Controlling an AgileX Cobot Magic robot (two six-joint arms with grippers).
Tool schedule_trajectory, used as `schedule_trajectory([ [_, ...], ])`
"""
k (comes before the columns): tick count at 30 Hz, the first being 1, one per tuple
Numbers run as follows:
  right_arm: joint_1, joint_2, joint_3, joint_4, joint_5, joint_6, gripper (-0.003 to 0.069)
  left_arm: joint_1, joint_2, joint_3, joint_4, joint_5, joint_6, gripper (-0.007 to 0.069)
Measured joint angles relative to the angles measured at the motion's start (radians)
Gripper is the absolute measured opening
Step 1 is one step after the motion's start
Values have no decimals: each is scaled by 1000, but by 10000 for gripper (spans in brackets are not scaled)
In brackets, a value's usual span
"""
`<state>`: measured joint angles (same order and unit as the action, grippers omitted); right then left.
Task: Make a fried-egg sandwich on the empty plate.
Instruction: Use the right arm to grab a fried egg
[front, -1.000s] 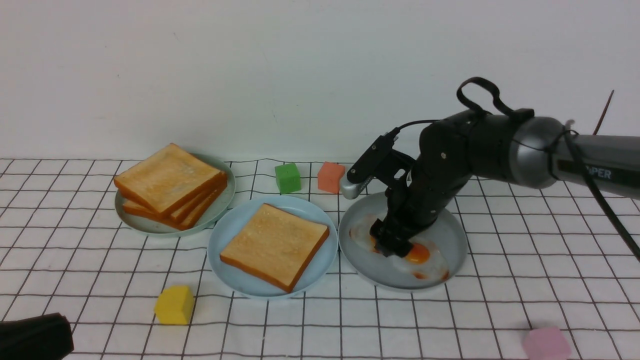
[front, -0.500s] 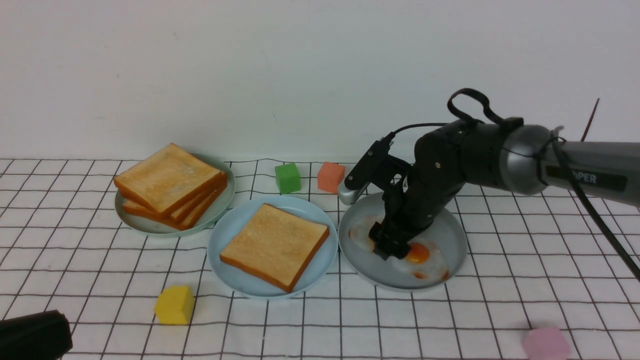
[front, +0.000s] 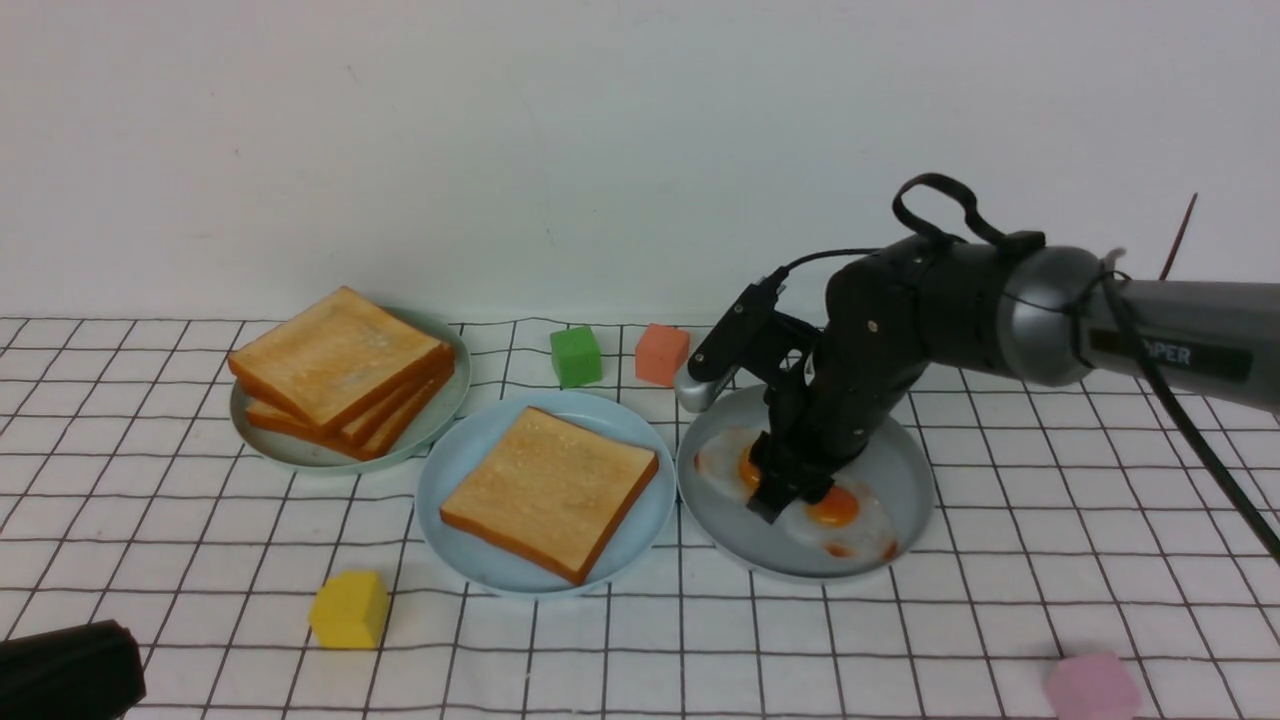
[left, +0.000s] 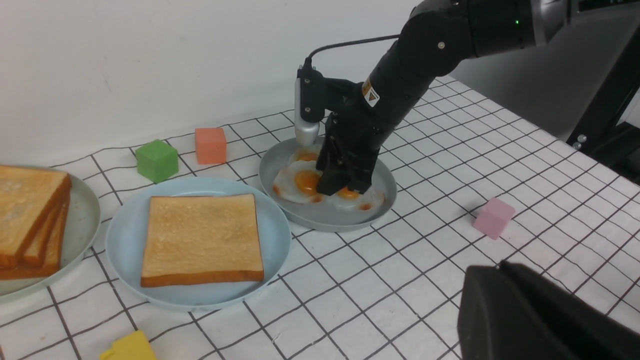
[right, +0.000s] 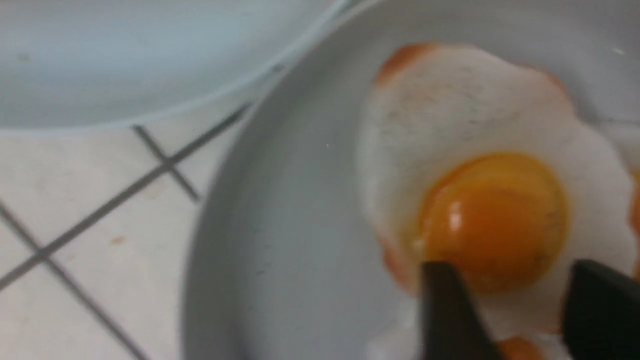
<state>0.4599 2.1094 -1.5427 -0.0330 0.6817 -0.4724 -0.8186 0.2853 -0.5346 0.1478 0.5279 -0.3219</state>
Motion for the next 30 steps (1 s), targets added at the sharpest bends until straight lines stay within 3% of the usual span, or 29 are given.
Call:
schedule_trajectory([
  [5, -1, -16, 7, -12, 62, 0, 26, 0, 0, 0, 0, 0, 0, 21],
  [8, -1, -34, 9, -14, 86, 2, -9, 0, 0, 0, 0, 0, 0, 24],
  [10, -1, -56, 9, -14, 93, 71, -10, 0, 0, 0, 0, 0, 0, 28],
  [12, -1, -66, 9, -13, 89, 165, -9, 0, 0, 0, 0, 0, 0, 29],
  [14, -11, -76, -2, -7, 82, 417, 4, 0, 0, 0, 0, 0, 0, 29],
  [18, -35, -76, -12, -7, 51, 634, 62, 0, 0, 0, 0, 0, 0, 29],
  [20, -54, -76, -13, 3, 20, 741, 158, 0, 0, 0, 0, 0, 0, 31],
  [22, -60, -76, -13, 15, 5, 769, 228, 0, 0, 0, 0, 0, 0, 32],
  [23, -62, -72, -14, 33, -19, 789, 326, 0, 0, 0, 0, 0, 0, 34],
  [27, -61, -38, -16, 79, -60, 801, 501, 0, 0, 0, 0, 0, 0, 38],
  [30, -61, -12, -16, 90, -77, 807, 562, 0, 0, 0, 0, 0, 0, 39],
])
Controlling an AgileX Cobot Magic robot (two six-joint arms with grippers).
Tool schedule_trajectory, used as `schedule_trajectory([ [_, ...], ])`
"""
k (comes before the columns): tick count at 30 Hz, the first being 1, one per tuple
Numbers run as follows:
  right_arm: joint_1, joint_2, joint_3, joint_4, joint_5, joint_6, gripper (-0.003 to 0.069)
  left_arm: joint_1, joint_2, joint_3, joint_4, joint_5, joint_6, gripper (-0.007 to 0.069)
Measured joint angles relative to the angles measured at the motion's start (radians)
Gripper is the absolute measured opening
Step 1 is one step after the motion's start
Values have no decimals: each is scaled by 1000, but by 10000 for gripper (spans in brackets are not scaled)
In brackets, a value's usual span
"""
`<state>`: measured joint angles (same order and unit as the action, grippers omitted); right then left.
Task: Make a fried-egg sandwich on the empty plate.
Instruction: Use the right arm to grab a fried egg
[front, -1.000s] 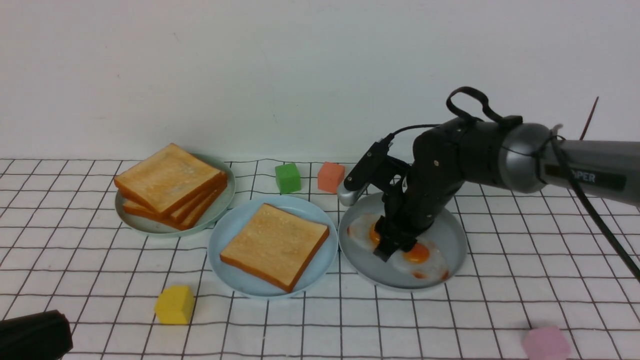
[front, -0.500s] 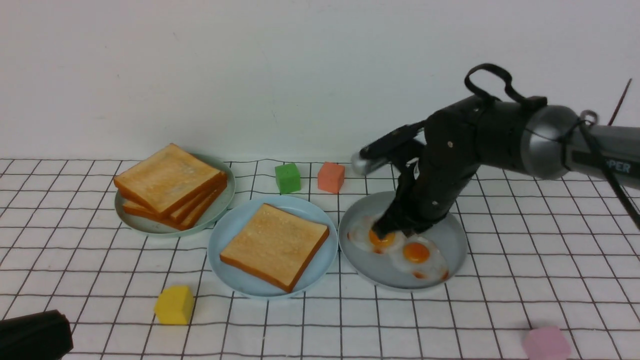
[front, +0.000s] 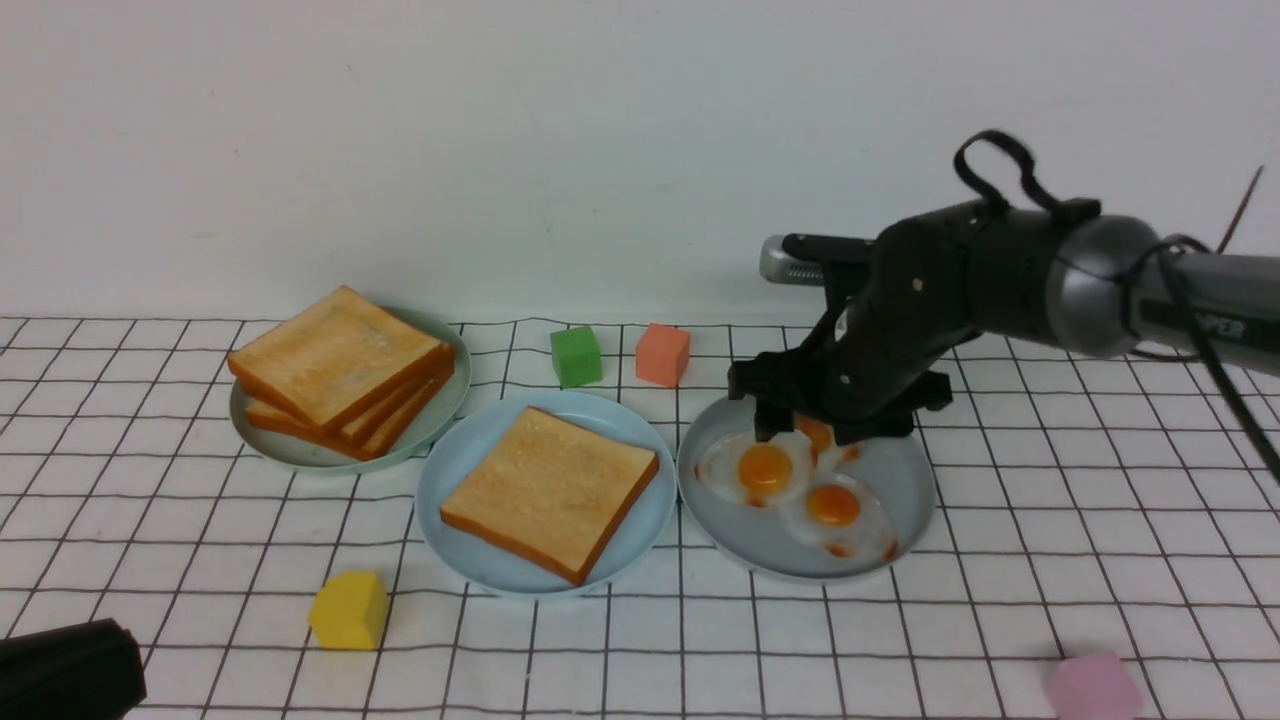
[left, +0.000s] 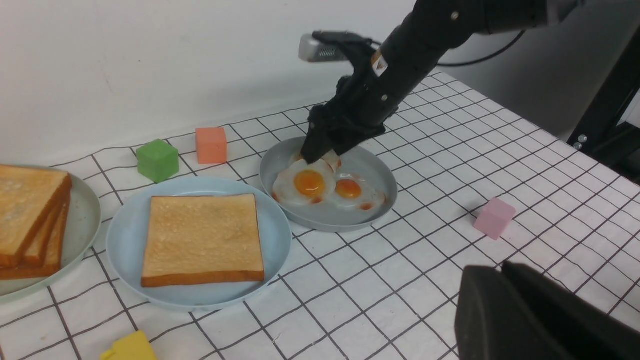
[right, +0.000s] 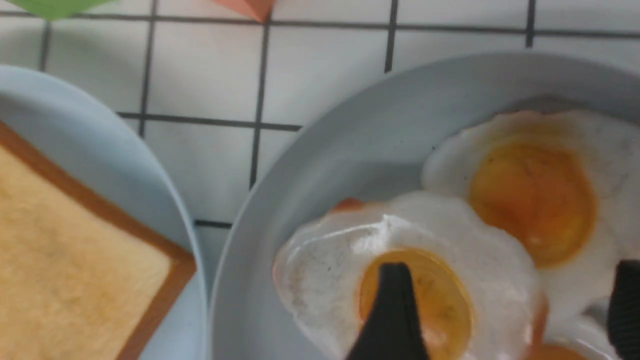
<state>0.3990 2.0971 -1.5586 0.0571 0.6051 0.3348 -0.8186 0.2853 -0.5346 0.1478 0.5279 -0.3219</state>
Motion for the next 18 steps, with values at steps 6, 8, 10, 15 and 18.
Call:
schedule_trajectory([
  [6, 0, 36, -2, 2, -19, 0, 557, 0, 0, 27, 0, 0, 0, 39],
  [8, 0, 39, -2, 2, -24, 0, 538, 0, 0, 33, 0, 0, 0, 39],
  [10, 0, 39, -2, 0, -25, 0, 507, 0, 0, 36, 0, 0, 0, 39],
  [15, 0, 40, -5, 1, -30, 0, 405, 0, 0, 37, 0, -2, 0, 39],
  [18, 0, 44, -10, 4, -34, 0, 295, 0, 0, 38, 0, -20, 0, 40],
])
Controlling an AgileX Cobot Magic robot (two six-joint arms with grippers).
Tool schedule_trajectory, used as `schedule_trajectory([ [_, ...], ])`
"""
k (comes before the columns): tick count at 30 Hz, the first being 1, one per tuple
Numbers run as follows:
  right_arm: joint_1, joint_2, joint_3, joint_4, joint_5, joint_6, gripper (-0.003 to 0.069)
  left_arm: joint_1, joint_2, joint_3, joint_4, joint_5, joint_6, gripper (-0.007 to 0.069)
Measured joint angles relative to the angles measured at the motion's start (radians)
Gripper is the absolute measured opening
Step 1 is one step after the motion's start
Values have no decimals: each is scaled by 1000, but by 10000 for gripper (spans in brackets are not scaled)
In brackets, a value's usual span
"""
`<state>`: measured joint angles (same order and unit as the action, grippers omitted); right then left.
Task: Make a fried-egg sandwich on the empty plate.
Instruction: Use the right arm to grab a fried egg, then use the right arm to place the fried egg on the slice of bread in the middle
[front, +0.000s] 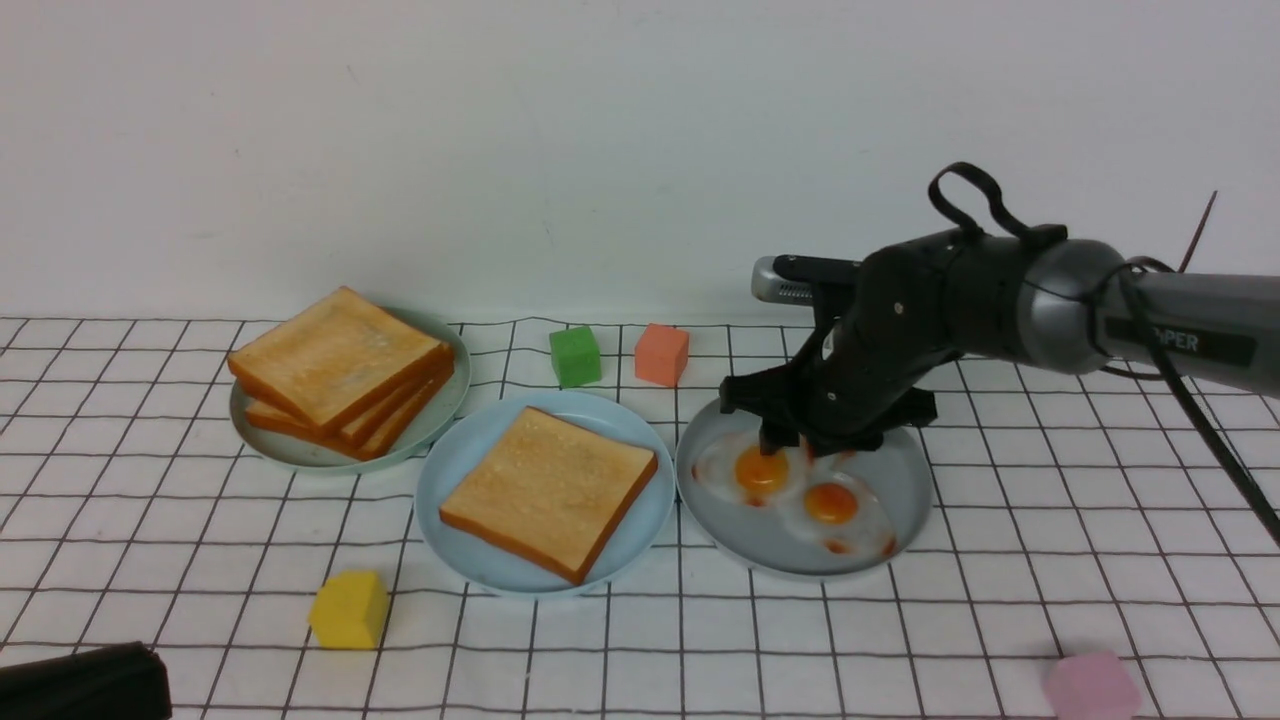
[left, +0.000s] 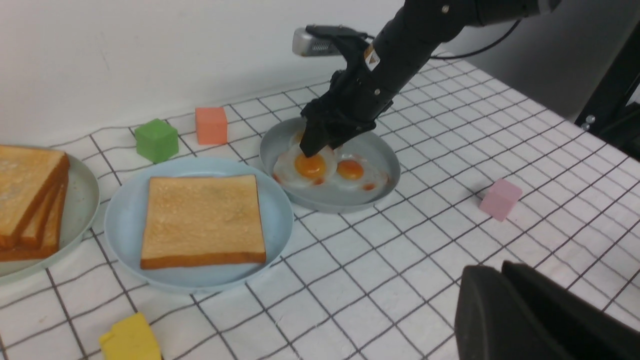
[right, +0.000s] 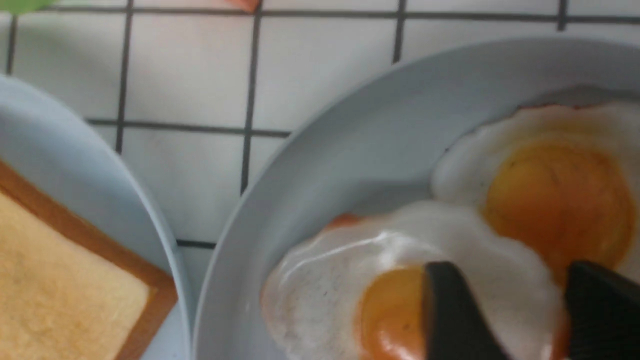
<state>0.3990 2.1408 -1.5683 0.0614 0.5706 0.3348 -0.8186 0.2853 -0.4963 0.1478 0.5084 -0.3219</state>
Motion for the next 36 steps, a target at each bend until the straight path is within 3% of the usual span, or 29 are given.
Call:
schedule_trajectory([
  [1, -2, 1, -1, -2, -2, 0, 233, 0, 0, 0, 0, -9, 0, 42],
  [3, -2, 2, -1, -4, -2, -9, 176, 0, 0, 0, 0, -18, 0, 46],
  [15, -1, -60, 2, -69, 50, -55, 120, 0, 0, 0, 1, -22, 0, 54],
  [19, -1, -117, 2, -73, 62, -77, 78, 0, 0, 0, 1, -23, 0, 57],
  [25, -1, -201, 6, -35, 82, -131, 77, 0, 0, 0, 1, -23, 0, 57],
  [33, 8, -317, 7, 320, 137, -401, 77, 0, 0, 0, 42, -23, -16, 57],
  [36, 44, -292, 7, 550, 146, -572, 77, 0, 0, 0, 132, -23, -101, 57],
])
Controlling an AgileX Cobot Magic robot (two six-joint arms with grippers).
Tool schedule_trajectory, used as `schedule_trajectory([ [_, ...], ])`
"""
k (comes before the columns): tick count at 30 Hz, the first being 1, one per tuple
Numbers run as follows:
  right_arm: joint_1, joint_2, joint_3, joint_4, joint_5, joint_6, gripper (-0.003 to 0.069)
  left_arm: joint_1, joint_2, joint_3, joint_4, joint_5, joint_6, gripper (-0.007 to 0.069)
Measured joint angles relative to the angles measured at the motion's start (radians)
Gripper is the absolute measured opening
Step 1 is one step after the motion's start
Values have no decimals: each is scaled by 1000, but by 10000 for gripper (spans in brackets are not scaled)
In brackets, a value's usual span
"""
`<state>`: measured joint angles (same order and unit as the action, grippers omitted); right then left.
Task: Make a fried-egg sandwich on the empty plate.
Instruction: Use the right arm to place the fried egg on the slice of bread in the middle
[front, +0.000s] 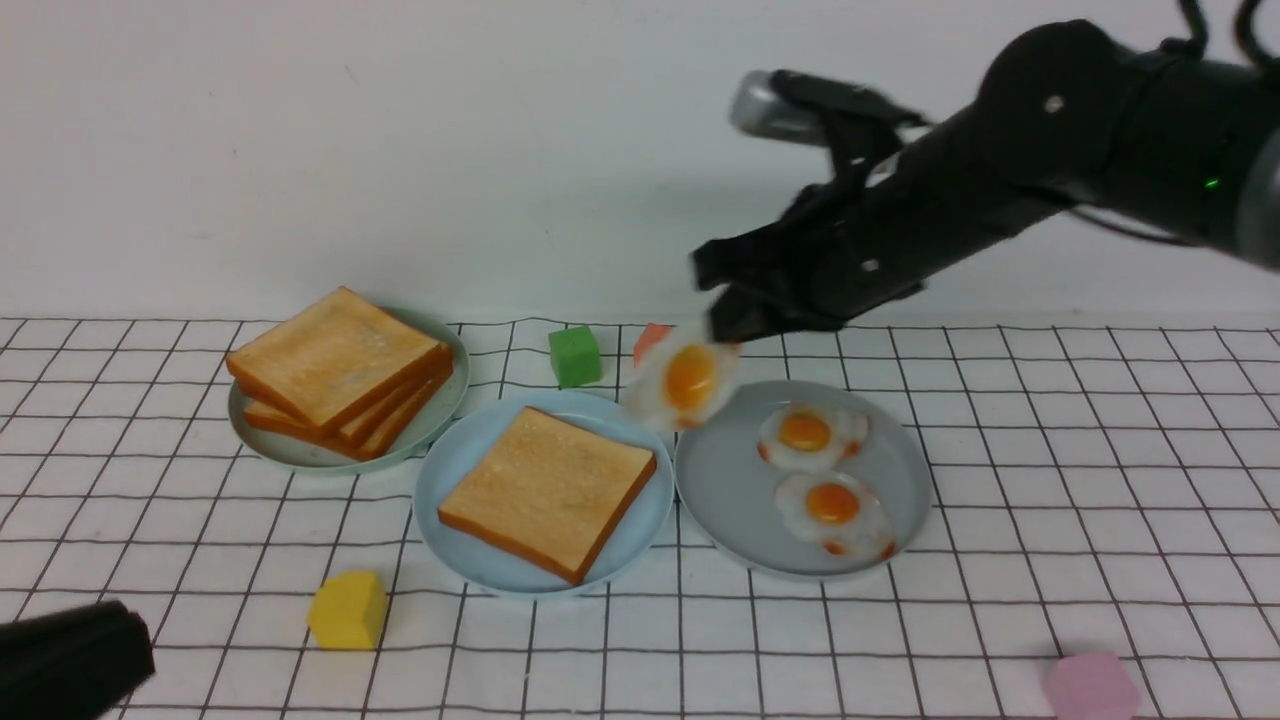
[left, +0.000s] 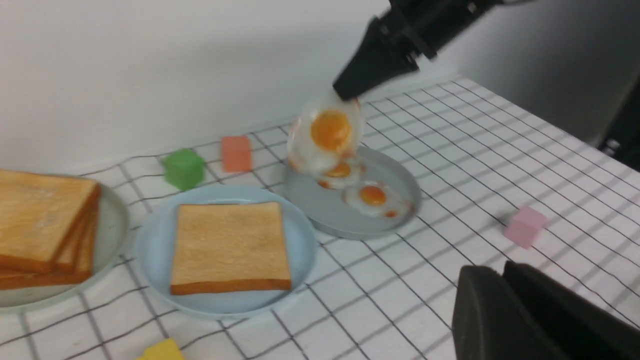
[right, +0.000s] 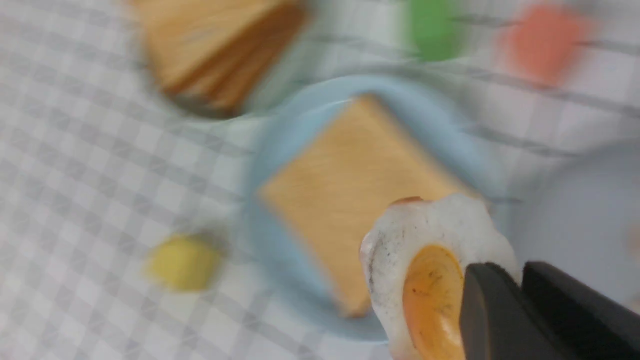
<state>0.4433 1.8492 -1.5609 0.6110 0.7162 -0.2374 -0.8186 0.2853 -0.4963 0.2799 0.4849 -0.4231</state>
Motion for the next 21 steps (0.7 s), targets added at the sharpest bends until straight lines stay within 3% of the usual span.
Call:
schedule_trajectory([
  [10, 34, 255, 0, 564, -142, -323, 77, 0, 0, 0, 270, -3, -315, 59],
  [14, 33, 314, 0, 668, -188, -390, 77, 0, 0, 0, 297, -3, -338, 60],
  [21, 16, 338, 1, 707, -228, -409, 113, 0, 0, 0, 305, -3, -343, 65],
])
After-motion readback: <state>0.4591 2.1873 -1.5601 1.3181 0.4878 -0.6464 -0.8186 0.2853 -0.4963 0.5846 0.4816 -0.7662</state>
